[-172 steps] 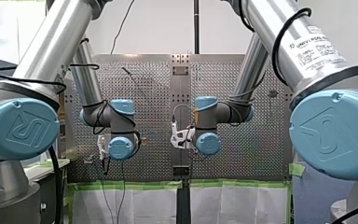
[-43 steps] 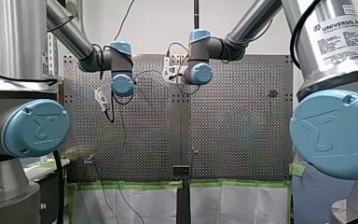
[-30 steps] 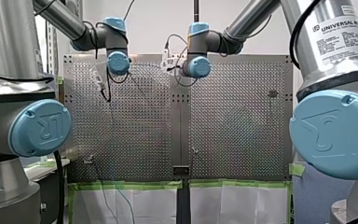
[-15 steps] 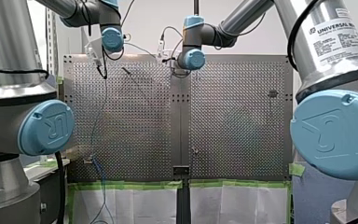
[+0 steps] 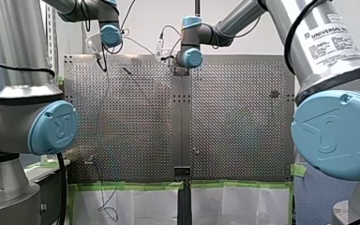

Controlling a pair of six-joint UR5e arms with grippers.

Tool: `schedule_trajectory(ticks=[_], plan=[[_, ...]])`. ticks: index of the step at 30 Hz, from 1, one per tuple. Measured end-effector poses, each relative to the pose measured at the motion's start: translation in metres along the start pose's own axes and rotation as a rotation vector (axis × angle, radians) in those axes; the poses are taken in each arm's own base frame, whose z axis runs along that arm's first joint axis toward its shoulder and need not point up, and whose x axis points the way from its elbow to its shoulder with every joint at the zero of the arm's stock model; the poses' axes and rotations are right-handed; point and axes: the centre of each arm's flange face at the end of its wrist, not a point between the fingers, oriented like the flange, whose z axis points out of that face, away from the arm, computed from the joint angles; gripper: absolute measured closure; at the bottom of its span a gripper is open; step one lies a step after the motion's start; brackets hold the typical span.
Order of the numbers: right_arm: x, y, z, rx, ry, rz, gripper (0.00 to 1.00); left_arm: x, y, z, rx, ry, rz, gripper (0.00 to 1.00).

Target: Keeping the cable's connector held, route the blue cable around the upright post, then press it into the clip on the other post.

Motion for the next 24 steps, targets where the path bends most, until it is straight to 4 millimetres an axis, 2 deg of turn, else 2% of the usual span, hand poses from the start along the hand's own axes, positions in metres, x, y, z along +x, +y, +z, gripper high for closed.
schedule_trajectory(ticks=[7, 11, 15, 21, 24], plan=[[-0.011, 0.001, 0.017, -0.001, -0.027, 0.001, 1.00, 0.014, 0.018, 0.028, -0.003, 0.019, 0.022, 1.00], [-0.003, 0.003, 0.028, -0.005, -0.008, -0.001, 1.00, 0.019, 0.028, 0.051, -0.001, 0.023, 0.036, 1.00], [0.007, 0.004, 0.037, -0.004, 0.016, -0.003, 1.00, 0.033, 0.046, 0.071, -0.007, 0.046, 0.056, 1.00], [0.014, 0.001, 0.050, 0.002, 0.044, -0.014, 1.00, 0.061, 0.075, 0.092, -0.016, 0.099, 0.086, 1.00], [0.013, -0.001, 0.058, 0.005, 0.055, -0.028, 1.00, 0.072, 0.080, 0.096, -0.004, 0.124, 0.092, 1.00]])
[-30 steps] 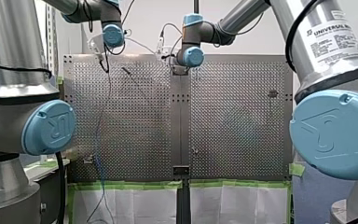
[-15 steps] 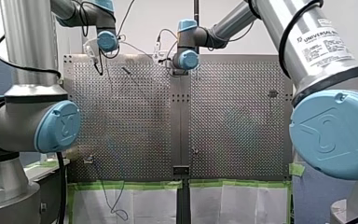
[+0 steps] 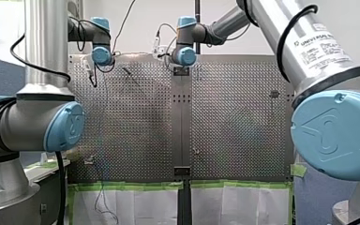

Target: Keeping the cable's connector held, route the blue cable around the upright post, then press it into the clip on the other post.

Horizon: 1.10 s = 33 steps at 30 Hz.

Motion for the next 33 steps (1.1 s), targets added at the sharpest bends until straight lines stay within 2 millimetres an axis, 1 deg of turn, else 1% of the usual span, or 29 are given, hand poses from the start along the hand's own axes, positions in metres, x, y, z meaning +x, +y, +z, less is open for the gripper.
schedule_trajectory(ticks=[4, 9, 14, 18, 22, 27, 33], plan=[[-0.009, 0.001, 0.005, -0.002, -0.004, -0.008, 1.00, 0.009, 0.000, 0.003, 0.030, 0.025, 0.001, 1.00], [-0.026, 0.004, 0.007, -0.007, -0.027, -0.019, 1.00, 0.023, 0.000, 0.006, 0.045, 0.055, 0.002, 1.00], [-0.041, 0.008, 0.007, -0.014, -0.050, -0.030, 1.00, 0.030, 0.003, 0.009, 0.035, 0.064, 0.003, 1.00], [-0.046, 0.009, 0.007, -0.017, -0.059, -0.038, 1.00, 0.033, 0.004, 0.010, 0.029, 0.066, 0.003, 1.00], [-0.052, 0.010, 0.006, -0.019, -0.070, -0.043, 1.00, 0.048, 0.004, 0.013, 0.041, 0.095, 0.007, 1.00], [-0.073, 0.013, 0.003, -0.029, -0.103, -0.065, 1.00, 0.074, 0.006, 0.016, 0.044, 0.142, 0.013, 1.00], [-0.100, 0.017, -0.002, -0.041, -0.146, -0.086, 1.00, 0.086, 0.008, 0.018, 0.031, 0.156, 0.013, 1.00]])
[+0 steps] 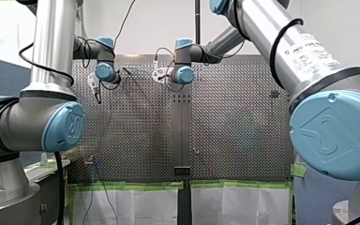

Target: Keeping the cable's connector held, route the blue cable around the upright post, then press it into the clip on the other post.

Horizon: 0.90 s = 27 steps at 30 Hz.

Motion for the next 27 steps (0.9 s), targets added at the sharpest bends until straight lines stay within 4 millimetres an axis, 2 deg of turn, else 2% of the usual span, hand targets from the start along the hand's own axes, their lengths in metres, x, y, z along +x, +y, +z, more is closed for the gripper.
schedule_trajectory(ticks=[9, 11, 12, 14, 19, 20, 21, 23, 24, 25, 26, 27], plan=[[-0.040, 0.011, -0.005, -0.038, -0.071, -0.007, 1.00, 0.032, -0.003, 0.006, 0.022, 0.053, -0.003, 1.00], [-0.052, 0.014, -0.007, -0.046, -0.091, -0.009, 1.00, 0.038, -0.005, 0.007, 0.028, 0.062, -0.005, 0.80], [-0.057, 0.016, -0.008, -0.050, -0.099, -0.009, 1.00, 0.041, -0.006, 0.008, 0.028, 0.066, -0.006, 0.80], [-0.067, 0.019, -0.010, -0.060, -0.116, -0.010, 1.00, 0.044, -0.006, 0.008, 0.022, 0.066, -0.011, 0.73], [-0.082, 0.026, -0.015, -0.082, -0.144, -0.012, 1.00, 0.045, -0.007, 0.009, 0.020, 0.057, -0.040, 0.73], [-0.084, 0.027, -0.016, -0.087, -0.147, -0.013, 1.00, 0.045, -0.008, 0.009, 0.025, 0.056, -0.047, 0.68], [-0.085, 0.029, -0.017, -0.091, -0.150, -0.013, 1.00, 0.045, -0.009, 0.010, 0.031, 0.053, -0.057, 0.68], [-0.088, 0.031, -0.018, -0.100, -0.156, -0.012, 1.00, 0.045, -0.010, 0.010, 0.042, 0.049, -0.070, 0.47], [-0.089, 0.032, -0.018, -0.104, -0.158, -0.012, 1.00, 0.045, -0.011, 0.011, 0.048, 0.047, -0.076, 0.47], [-0.091, 0.033, -0.019, -0.108, -0.162, -0.011, 1.00, 0.045, -0.011, 0.011, 0.051, 0.046, -0.080, 0.31], [-0.093, 0.035, -0.020, -0.113, -0.166, -0.011, 1.00, 0.045, -0.012, 0.011, 0.052, 0.045, -0.082, 0.22], [-0.095, 0.036, -0.021, -0.116, -0.169, -0.011, 1.00, 0.045, -0.011, 0.011, 0.051, 0.044, -0.085, 0.22]])
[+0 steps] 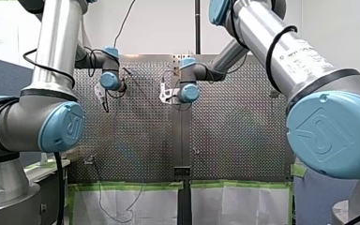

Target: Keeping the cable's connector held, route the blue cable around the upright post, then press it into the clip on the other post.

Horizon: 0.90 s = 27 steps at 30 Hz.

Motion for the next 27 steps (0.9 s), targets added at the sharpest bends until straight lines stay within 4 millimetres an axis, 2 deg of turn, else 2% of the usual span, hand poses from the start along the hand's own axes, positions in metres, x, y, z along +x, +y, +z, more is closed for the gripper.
schedule_trajectory(ticks=[1, 2, 5, 12, 27], plan=[[-0.003, 0.001, 0.000, -0.002, -0.004, 0.000, 1.00, 0.000, 0.000, 0.000, -0.001, -0.001, -0.002, 0.13], [-0.006, 0.002, 0.000, -0.005, -0.010, -0.001, 1.00, 0.000, 0.000, 0.000, -0.003, -0.001, -0.003, 0.00], [-0.019, 0.004, 0.001, -0.012, -0.029, -0.002, 1.00, 0.004, 0.001, 0.001, -0.007, 0.005, -0.007, 0.00], [-0.049, 0.010, -0.001, -0.042, -0.075, -0.006, 1.00, 0.030, 0.008, 0.006, -0.009, 0.058, -0.016, 0.00], [-0.112, 0.019, 0.002, -0.062, -0.161, -0.009, 1.00, 0.033, 0.010, 0.007, -0.011, 0.062, -0.018, 0.00]])
